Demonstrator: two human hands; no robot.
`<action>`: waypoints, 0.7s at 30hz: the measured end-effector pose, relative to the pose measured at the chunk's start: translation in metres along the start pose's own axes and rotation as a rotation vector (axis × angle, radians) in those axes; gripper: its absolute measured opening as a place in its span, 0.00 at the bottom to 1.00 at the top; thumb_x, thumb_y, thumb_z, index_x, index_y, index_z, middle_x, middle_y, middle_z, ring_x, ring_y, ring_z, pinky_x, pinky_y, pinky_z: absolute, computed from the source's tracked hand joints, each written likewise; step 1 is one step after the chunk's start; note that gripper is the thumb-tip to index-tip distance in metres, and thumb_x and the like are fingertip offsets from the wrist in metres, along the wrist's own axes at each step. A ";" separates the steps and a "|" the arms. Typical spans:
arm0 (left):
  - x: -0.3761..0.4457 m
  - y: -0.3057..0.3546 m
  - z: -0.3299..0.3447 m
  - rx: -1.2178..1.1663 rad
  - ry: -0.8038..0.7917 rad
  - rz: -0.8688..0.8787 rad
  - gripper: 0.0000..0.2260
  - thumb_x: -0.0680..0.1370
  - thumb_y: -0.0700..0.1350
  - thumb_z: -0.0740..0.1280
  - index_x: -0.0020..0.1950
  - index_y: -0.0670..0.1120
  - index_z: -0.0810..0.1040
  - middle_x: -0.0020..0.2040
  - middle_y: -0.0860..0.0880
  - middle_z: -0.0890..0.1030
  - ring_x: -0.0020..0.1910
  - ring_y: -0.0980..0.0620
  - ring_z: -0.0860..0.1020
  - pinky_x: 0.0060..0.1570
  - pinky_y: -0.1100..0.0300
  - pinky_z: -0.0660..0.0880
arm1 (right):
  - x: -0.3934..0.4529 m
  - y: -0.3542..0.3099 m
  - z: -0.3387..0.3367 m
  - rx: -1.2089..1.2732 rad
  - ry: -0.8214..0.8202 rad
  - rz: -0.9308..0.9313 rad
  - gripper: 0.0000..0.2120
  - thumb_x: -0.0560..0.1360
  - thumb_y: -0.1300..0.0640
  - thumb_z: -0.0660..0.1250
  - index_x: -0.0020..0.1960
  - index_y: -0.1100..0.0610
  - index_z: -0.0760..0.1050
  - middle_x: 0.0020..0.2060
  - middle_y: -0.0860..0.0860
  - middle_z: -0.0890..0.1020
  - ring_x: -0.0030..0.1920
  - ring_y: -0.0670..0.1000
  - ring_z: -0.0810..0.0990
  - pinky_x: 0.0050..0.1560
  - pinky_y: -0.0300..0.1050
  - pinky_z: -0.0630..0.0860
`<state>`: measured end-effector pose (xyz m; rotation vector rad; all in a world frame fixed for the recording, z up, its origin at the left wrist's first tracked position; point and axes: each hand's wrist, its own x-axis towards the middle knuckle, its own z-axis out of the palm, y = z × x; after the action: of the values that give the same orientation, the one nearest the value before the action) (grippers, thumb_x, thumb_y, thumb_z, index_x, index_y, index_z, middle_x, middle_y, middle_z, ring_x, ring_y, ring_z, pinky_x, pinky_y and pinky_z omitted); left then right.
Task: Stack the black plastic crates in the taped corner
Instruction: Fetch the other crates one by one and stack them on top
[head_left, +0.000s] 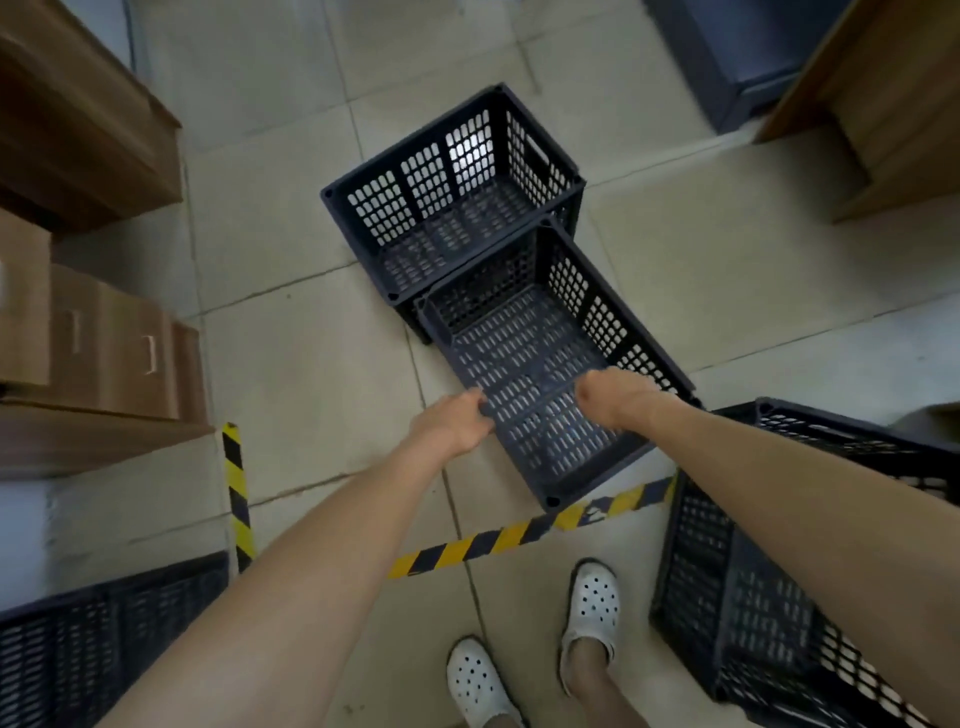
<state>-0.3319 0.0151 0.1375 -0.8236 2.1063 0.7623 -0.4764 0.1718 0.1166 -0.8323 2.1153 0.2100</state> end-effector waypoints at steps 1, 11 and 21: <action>0.009 0.010 0.005 -0.058 -0.004 -0.015 0.22 0.80 0.52 0.60 0.74 0.51 0.66 0.71 0.46 0.71 0.66 0.45 0.72 0.64 0.53 0.71 | 0.005 0.012 0.001 0.027 0.008 0.011 0.14 0.81 0.53 0.55 0.59 0.59 0.73 0.54 0.57 0.79 0.52 0.59 0.79 0.51 0.51 0.75; 0.099 0.050 0.070 -0.622 -0.006 -0.217 0.21 0.78 0.45 0.67 0.69 0.45 0.68 0.66 0.45 0.70 0.61 0.45 0.71 0.56 0.55 0.69 | 0.054 0.110 0.036 0.264 0.144 0.207 0.21 0.80 0.56 0.58 0.72 0.56 0.62 0.66 0.58 0.71 0.63 0.62 0.73 0.60 0.56 0.73; 0.151 0.024 0.136 -1.094 0.142 -0.552 0.38 0.75 0.41 0.72 0.76 0.57 0.52 0.74 0.44 0.62 0.68 0.40 0.67 0.45 0.48 0.75 | 0.116 0.135 0.101 0.400 0.153 0.358 0.35 0.79 0.51 0.61 0.79 0.57 0.46 0.78 0.57 0.51 0.77 0.61 0.54 0.73 0.61 0.61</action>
<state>-0.3721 0.0818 -0.0512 -1.9526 1.3115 1.5623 -0.5464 0.2608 -0.0547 -0.2387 2.3326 -0.0953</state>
